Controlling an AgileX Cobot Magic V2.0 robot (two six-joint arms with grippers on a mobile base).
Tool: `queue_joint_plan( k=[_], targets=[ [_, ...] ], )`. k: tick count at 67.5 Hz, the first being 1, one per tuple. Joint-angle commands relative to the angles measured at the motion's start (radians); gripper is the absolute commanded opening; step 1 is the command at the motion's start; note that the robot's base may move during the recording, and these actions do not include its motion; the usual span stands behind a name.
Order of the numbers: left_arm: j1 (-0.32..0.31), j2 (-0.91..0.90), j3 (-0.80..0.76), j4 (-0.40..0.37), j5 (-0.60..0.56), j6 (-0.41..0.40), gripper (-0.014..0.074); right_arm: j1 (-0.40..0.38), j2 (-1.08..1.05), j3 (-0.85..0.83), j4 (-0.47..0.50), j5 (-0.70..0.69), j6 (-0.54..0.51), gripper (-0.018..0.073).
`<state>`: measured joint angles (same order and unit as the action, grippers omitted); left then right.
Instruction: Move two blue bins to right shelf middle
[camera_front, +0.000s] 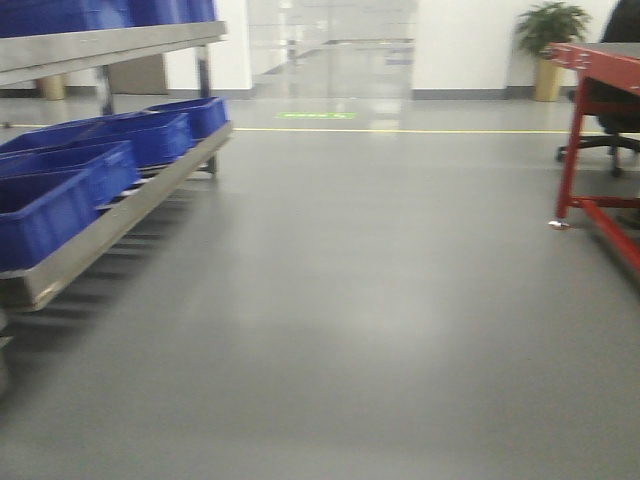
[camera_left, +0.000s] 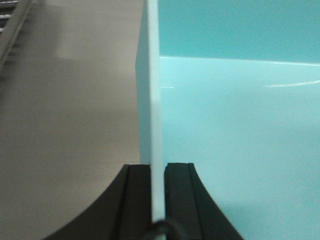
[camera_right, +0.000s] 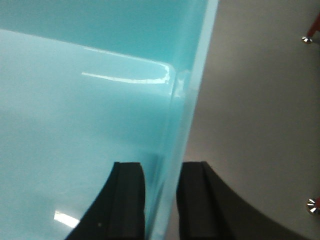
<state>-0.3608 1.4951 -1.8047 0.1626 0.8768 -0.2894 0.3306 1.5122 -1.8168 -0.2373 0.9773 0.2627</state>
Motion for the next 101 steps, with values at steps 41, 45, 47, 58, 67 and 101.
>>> queue_joint_plan(
  k=[41,45,47,58,67,101],
  targets=[
    [-0.02,-0.013,-0.017,-0.061,-0.058,-0.001,-0.0111,0.001,0.001,-0.007,-0.014,-0.051,0.024,-0.0153],
    [-0.02,-0.013,-0.017,-0.061,-0.058,-0.001,-0.0111,0.001,0.001,-0.007,-0.014,-0.051,0.024,-0.0153],
    [-0.02,-0.013,-0.017,-0.061,-0.058,-0.001,-0.0111,0.001,0.001,-0.007,-0.014,-0.051,0.024,-0.0153],
    [-0.02,-0.013,-0.017,-0.061,-0.058,-0.001,-0.0111,0.001,0.001,-0.007,-0.014,-0.051,0.024,-0.0153],
    [-0.02,-0.013,-0.017,-0.061,-0.058,-0.001,-0.0111,0.001,0.001,-0.007,-0.014,-0.051,0.024,-0.0153],
    [-0.02,-0.013,-0.017,-0.061,-0.058,-0.001,-0.0111,0.001,0.001,-0.007,-0.014,-0.051,0.024,-0.0153]
  ],
)
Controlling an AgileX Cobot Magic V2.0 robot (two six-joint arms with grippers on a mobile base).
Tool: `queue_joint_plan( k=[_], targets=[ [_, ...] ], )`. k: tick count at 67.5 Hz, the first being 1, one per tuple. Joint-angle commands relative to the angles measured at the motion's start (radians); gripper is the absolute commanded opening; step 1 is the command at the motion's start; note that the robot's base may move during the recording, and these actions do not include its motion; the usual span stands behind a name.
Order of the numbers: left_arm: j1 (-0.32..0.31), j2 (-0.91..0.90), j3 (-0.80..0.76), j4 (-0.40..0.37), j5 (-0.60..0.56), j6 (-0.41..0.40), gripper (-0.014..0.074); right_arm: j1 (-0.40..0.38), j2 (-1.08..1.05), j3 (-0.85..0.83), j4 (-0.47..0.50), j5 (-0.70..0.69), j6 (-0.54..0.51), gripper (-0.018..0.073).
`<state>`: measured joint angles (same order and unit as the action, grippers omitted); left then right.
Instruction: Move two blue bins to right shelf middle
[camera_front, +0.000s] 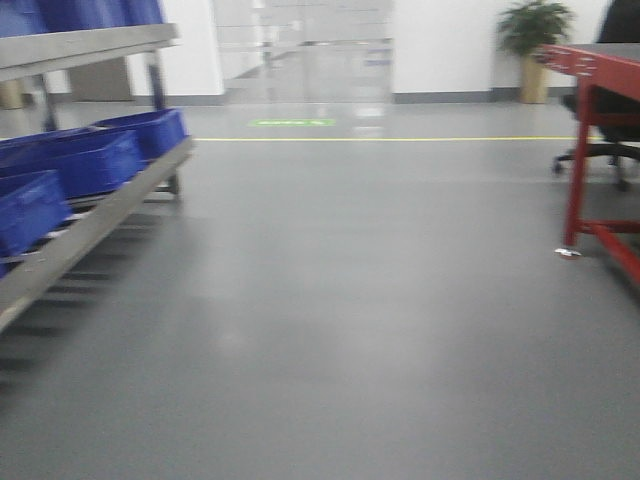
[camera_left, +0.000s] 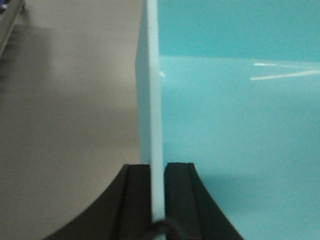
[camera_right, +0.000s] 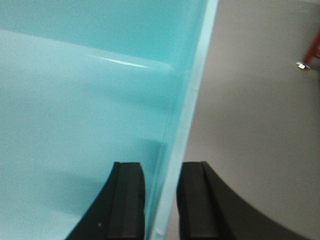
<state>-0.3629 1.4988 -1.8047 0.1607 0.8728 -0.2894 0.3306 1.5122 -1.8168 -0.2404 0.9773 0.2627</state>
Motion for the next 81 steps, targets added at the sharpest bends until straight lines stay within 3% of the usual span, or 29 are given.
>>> queue_joint_plan(
  k=[1,81],
  targets=[
    [-0.017,-0.017,-0.017,-0.059,-0.054,-0.001,-0.0111,0.001,0.001,-0.007,-0.011,-0.051,0.024,-0.0153],
    [-0.017,-0.017,-0.017,-0.059,-0.054,-0.001,-0.0111,0.001,0.001,-0.007,-0.011,-0.051,0.024,-0.0153]
  ],
)
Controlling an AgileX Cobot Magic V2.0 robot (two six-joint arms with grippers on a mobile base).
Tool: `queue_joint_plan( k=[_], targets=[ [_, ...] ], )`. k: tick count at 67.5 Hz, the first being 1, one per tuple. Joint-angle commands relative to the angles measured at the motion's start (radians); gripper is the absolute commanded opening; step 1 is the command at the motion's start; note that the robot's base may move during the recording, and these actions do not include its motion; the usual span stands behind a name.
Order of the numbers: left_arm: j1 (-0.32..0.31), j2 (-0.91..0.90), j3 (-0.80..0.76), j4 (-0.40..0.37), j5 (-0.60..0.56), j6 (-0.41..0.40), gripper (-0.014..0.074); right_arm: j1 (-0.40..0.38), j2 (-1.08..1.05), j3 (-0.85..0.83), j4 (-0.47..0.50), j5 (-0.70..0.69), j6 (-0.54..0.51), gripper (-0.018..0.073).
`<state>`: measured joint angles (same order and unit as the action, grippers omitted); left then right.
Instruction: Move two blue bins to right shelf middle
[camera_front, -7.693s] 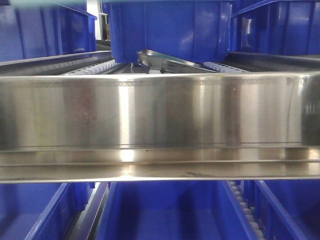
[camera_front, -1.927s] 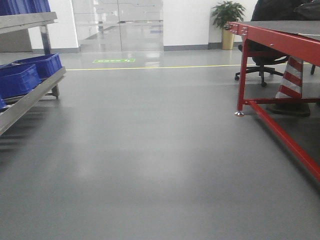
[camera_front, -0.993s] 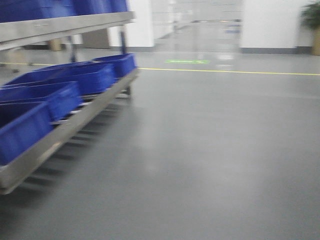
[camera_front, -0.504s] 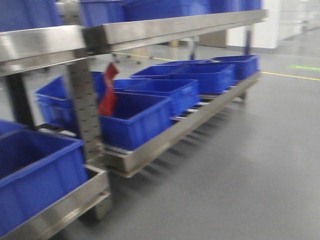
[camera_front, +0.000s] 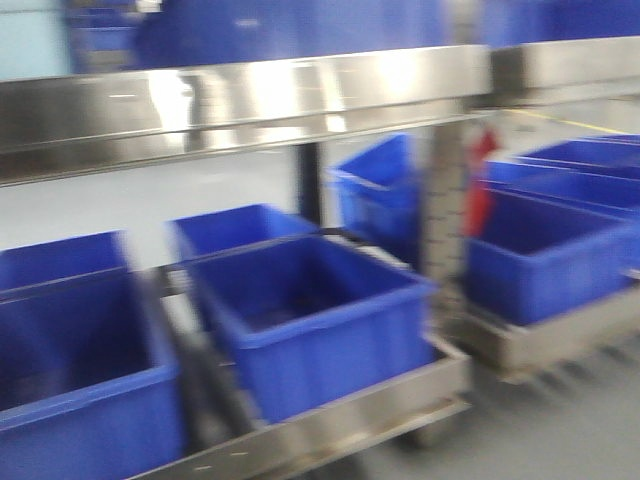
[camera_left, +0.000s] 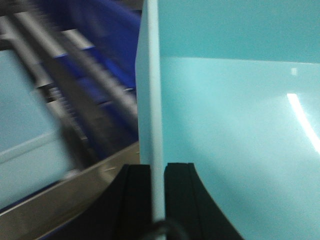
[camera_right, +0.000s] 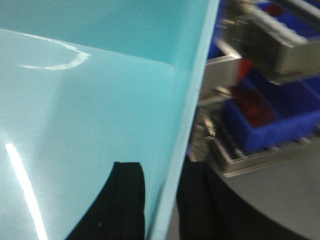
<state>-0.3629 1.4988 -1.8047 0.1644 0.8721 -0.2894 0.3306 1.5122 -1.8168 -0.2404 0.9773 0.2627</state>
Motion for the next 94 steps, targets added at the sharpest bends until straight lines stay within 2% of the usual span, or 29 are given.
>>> queue_joint_plan(
  k=[1,94],
  targets=[
    [-0.017,-0.017,-0.017,-0.062,-0.054,-0.001,-0.0111,0.001,0.001,-0.007,-0.011,-0.051,0.024,-0.0153],
    [-0.017,-0.017,-0.017,-0.062,-0.054,-0.001,-0.0111,0.001,0.001,-0.007,-0.011,-0.051,0.024,-0.0153]
  ],
)
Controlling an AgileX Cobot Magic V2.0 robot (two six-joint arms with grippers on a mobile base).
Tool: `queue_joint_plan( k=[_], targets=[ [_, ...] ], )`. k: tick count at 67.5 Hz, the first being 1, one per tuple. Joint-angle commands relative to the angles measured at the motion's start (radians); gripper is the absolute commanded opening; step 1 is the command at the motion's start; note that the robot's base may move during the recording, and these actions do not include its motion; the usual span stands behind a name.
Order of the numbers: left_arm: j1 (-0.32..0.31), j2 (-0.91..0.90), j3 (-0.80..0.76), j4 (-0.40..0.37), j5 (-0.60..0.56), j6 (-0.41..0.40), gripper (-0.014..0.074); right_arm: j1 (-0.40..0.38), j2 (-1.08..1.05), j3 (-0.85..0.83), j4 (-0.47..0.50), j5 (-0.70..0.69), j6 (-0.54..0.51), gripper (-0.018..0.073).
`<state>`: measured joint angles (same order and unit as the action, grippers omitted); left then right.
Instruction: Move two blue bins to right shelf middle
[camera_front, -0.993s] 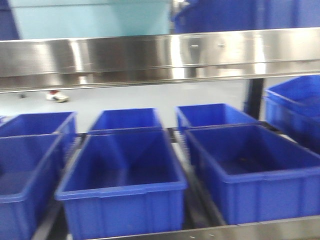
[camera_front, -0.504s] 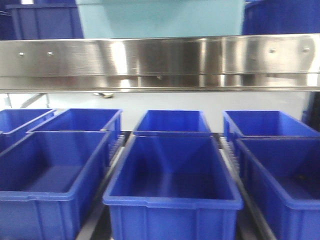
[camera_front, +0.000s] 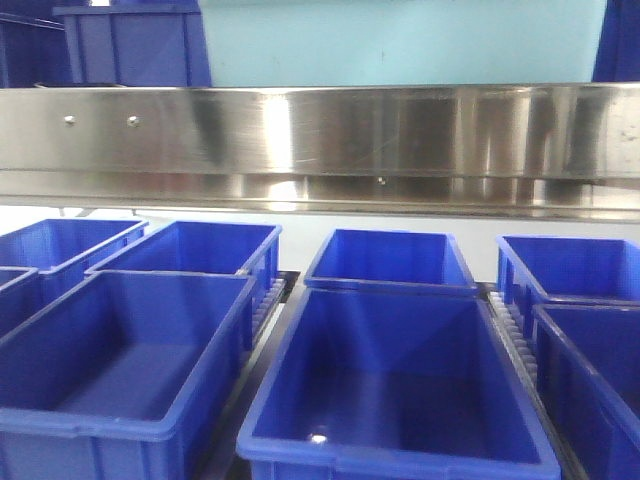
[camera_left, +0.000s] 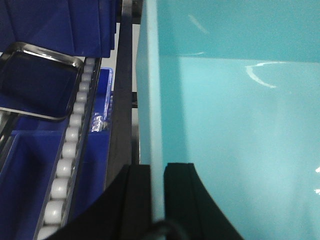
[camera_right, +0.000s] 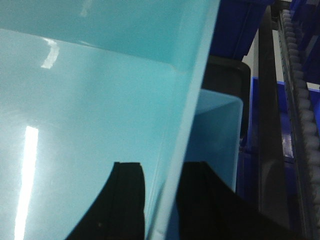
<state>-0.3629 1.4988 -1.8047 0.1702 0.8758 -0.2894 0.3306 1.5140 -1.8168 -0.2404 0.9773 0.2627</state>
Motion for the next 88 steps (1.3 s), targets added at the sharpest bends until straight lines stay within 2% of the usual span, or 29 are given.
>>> queue_joint_plan(
  k=[1,57,88],
  targets=[
    [-0.017,-0.017,-0.017,-0.068,-0.057,-0.001,-0.0111,0.001,-0.001,-0.007,-0.011,-0.051,0.024,-0.0153],
    [-0.017,-0.017,-0.017,-0.068,-0.057,-0.001,-0.0111,0.001,-0.001,-0.007,-0.011,-0.073,0.024,-0.0153],
    [-0.018,-0.016,-0.017,0.006,-0.057,-0.001,-0.0111,0.001,-0.001,-0.007,-0.011,-0.072,0.024,-0.0153]
  ],
)
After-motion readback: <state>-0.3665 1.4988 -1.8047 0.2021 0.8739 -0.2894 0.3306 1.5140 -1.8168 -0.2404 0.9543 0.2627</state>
